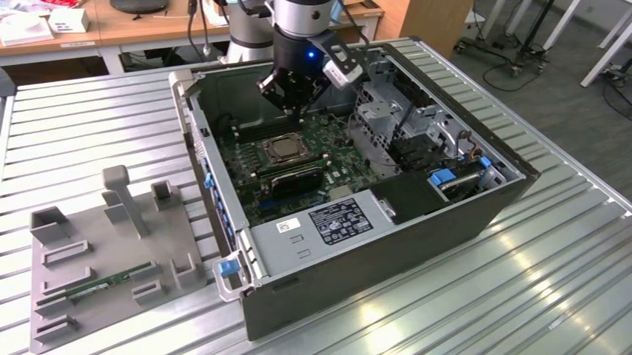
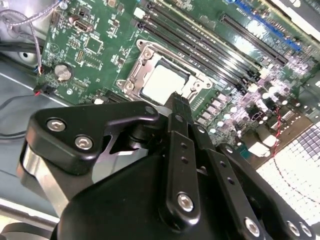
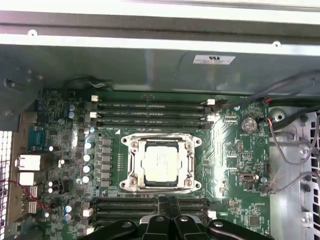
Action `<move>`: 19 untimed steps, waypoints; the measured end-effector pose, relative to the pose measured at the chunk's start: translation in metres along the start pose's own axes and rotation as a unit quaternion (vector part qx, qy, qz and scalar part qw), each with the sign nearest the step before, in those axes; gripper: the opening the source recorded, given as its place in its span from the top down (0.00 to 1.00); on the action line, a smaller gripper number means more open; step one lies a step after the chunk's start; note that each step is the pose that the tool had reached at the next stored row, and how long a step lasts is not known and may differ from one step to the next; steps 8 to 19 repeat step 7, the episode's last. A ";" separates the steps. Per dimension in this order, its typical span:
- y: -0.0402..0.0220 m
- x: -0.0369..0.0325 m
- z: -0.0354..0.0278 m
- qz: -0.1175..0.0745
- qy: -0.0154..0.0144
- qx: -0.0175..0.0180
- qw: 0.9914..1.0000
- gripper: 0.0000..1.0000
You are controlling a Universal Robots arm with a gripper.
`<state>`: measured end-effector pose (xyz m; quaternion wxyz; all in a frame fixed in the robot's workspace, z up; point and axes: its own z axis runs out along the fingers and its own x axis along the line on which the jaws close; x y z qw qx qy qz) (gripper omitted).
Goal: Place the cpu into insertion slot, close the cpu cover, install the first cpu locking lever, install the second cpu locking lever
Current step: 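Install the second cpu locking lever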
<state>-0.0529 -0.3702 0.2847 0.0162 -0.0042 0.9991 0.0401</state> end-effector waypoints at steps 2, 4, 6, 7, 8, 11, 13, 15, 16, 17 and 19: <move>0.0013 0.0000 0.0004 0.000 0.000 0.000 1.000 0.89; 0.0018 0.0000 0.0004 0.000 0.000 0.000 1.000 0.89; 0.0020 0.0000 0.0005 0.000 0.000 0.000 1.000 0.89; 0.0020 0.0000 0.0005 0.000 0.000 0.000 1.000 0.89; 0.0020 0.0000 0.0005 0.000 0.000 0.000 1.000 0.89; 0.0020 0.0000 0.0005 0.000 0.000 0.000 1.000 0.89; 0.0020 0.0000 0.0005 0.000 0.000 0.000 1.000 0.89; 0.0020 0.0000 0.0005 0.000 0.000 0.000 1.000 0.89; 0.0020 0.0000 0.0005 0.000 0.000 0.000 1.000 0.89; 0.0020 0.0000 0.0005 0.000 0.000 0.000 1.000 0.89; 0.0020 0.0000 0.0005 0.000 0.000 0.000 1.000 0.89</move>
